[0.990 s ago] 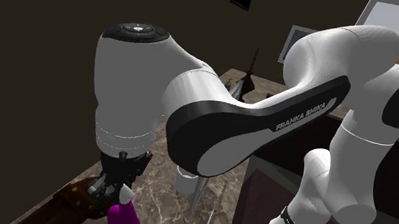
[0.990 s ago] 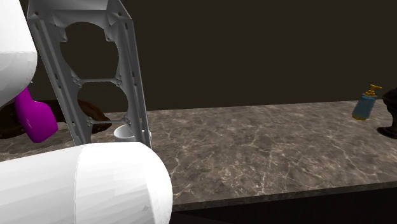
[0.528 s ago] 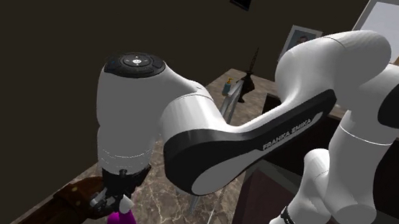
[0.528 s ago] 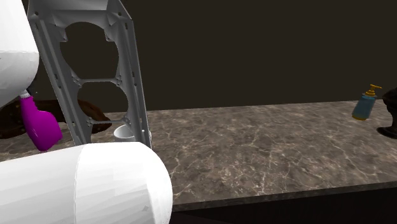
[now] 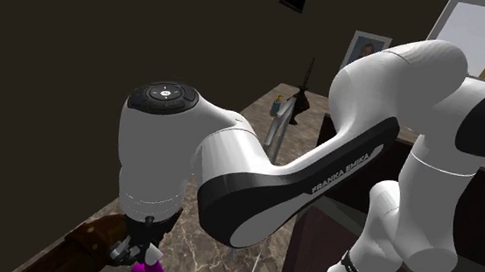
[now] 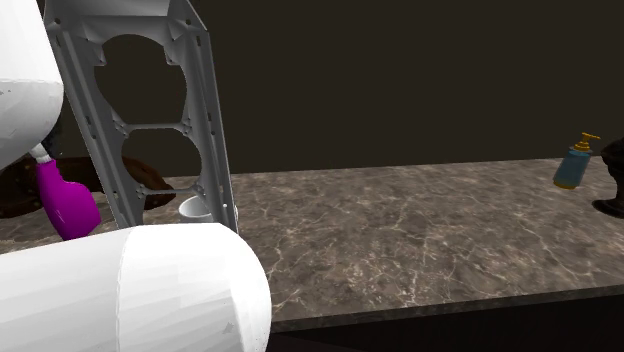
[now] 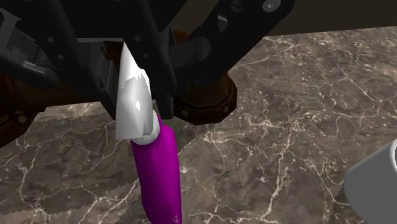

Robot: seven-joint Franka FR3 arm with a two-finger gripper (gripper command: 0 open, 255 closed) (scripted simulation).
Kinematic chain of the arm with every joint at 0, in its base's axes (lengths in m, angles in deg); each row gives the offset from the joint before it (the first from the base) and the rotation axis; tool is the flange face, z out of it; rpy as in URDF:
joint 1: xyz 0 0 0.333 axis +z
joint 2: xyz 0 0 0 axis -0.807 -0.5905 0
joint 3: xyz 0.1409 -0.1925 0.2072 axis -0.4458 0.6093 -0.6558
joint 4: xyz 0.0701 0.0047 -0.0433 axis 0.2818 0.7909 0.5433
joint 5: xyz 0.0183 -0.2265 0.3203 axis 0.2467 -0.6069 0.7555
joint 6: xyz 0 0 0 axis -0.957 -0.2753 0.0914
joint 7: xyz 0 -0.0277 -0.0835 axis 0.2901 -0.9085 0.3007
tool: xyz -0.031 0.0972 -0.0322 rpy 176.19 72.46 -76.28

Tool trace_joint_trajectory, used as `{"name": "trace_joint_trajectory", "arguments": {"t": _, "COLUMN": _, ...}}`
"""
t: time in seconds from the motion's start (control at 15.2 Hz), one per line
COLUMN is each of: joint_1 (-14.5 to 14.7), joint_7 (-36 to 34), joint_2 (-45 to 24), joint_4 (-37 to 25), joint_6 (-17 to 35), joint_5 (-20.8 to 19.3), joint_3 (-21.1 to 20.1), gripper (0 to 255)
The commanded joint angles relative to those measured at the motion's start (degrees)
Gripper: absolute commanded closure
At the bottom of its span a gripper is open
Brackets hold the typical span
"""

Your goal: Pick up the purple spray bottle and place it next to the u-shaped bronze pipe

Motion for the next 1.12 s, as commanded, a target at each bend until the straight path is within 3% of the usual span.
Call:
{"name": "trace_joint_trajectory", "arguments": {"t": 0.0, "joint_1": 0.0, "joint_7": 0.0, "joint_2": 0.0, "joint_4": 0.0, "joint_6": 0.0, "joint_5": 0.0, "joint_3": 0.0, "gripper": 255}}
{"name": "trace_joint_trajectory", "arguments": {"t": 0.07, "joint_1": 0.0, "joint_7": 0.0, "joint_2": 0.0, "joint_4": 0.0, "joint_6": 0.0, "joint_5": 0.0, "joint_3": 0.0, "gripper": 255}}
{"name": "trace_joint_trajectory", "arguments": {"t": 0.13, "joint_1": 0.0, "joint_7": 0.0, "joint_2": 0.0, "joint_4": 0.0, "joint_6": 0.0, "joint_5": 0.0, "joint_3": 0.0, "gripper": 0}}
{"name": "trace_joint_trajectory", "arguments": {"t": 0.46, "joint_1": 0.0, "joint_7": 0.0, "joint_2": 0.0, "joint_4": 0.0, "joint_6": 0.0, "joint_5": 0.0, "joint_3": 0.0, "gripper": 0}}
{"name": "trace_joint_trajectory", "arguments": {"t": 0.73, "joint_1": 0.1, "joint_7": 1.1, "joint_2": 2.6, "joint_4": -4.1, "joint_6": -6.4, "joint_5": 1.7, "joint_3": -0.5, "gripper": 0}}
{"name": "trace_joint_trajectory", "arguments": {"t": 1.06, "joint_1": 0.1, "joint_7": 1.1, "joint_2": 2.6, "joint_4": -4.1, "joint_6": -6.4, "joint_5": 1.7, "joint_3": -0.5, "gripper": 0}}
